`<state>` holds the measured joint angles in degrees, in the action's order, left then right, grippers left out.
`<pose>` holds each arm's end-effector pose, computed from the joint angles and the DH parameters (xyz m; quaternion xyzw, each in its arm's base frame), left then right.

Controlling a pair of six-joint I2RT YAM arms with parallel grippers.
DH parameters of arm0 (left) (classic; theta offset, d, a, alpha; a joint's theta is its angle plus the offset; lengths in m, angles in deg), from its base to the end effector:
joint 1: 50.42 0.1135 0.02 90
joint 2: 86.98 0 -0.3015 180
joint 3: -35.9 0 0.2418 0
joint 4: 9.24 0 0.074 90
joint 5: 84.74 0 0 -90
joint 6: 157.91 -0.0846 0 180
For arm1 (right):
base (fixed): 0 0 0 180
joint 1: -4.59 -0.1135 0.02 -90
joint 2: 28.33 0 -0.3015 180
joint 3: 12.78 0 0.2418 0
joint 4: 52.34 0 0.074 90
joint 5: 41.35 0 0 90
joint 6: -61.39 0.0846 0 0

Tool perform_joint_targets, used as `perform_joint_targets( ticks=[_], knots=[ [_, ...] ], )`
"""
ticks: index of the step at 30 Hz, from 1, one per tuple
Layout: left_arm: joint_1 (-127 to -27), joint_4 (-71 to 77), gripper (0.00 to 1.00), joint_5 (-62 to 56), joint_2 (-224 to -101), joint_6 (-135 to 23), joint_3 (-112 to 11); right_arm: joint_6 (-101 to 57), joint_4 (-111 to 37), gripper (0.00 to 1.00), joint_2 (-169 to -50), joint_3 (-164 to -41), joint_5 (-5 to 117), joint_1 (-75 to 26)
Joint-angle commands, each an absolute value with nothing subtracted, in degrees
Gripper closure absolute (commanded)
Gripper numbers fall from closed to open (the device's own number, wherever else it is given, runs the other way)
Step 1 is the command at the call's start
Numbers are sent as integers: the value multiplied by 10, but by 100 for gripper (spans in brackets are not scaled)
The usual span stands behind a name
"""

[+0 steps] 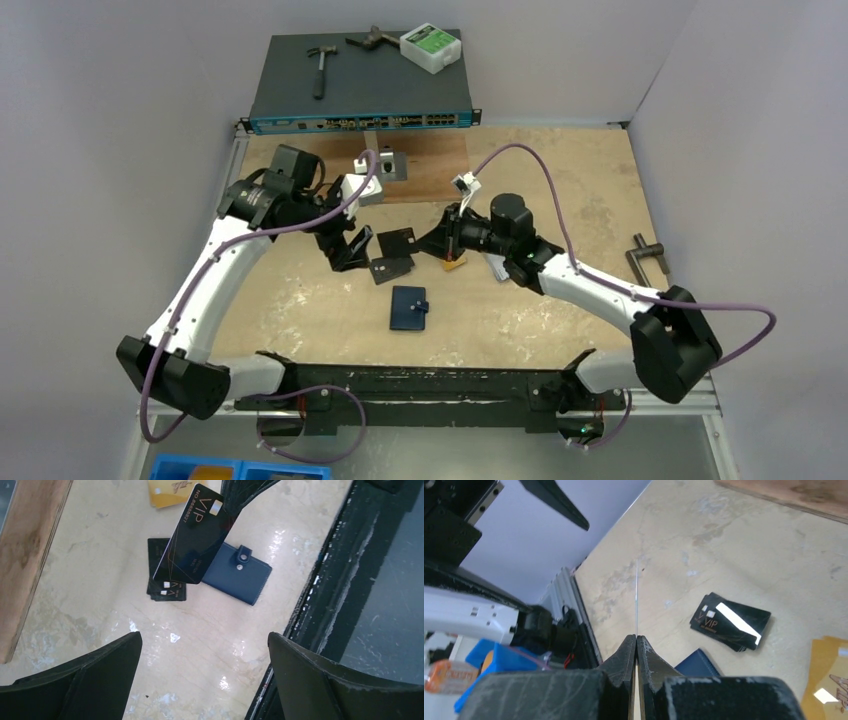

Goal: Put the credit cards into the card holder
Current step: Pick up the credit card from the center of the board.

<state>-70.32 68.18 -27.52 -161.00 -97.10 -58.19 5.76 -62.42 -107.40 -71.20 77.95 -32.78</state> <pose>0.2123 -0.1256 0.3641 0.4546 0.8045 -0.2481 0.2907 0.2406 0.2359 0.2972 -0.1810 0.7397 0.5199 0.3870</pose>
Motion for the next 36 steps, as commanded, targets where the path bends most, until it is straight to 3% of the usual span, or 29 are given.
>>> perform_joint_targets(
  ticks=[1,8,13,16,19,29,32,36],
  knots=[
    [-700,718,1,-356,-1573,-1021,-603,-58,-470,100,-1032,-772,854,-346],
    [-684,786,0,-472,-1564,-1073,-648,-159,-299,100,-1017,-874,886,-391],
    [-683,915,2,-551,-1603,-1157,-692,-202,-216,100,-1011,-930,891,-411],
    [-684,967,11,-572,-1628,-1172,-713,-209,-204,100,-1002,-946,887,-411],
    [-684,974,21,-588,-1626,-1165,-706,-212,-195,100,-1000,-965,894,-415],
    [-707,871,23,-559,-1583,-1076,-660,-237,-158,100,-1016,-1017,906,-426],
    [-722,864,29,-553,-1585,-1067,-653,-237,-159,100,-1020,-1031,907,-426],
    [-727,841,48,-552,-1581,-1047,-644,-237,-162,100,-1026,-1047,907,-428]
  ],
)
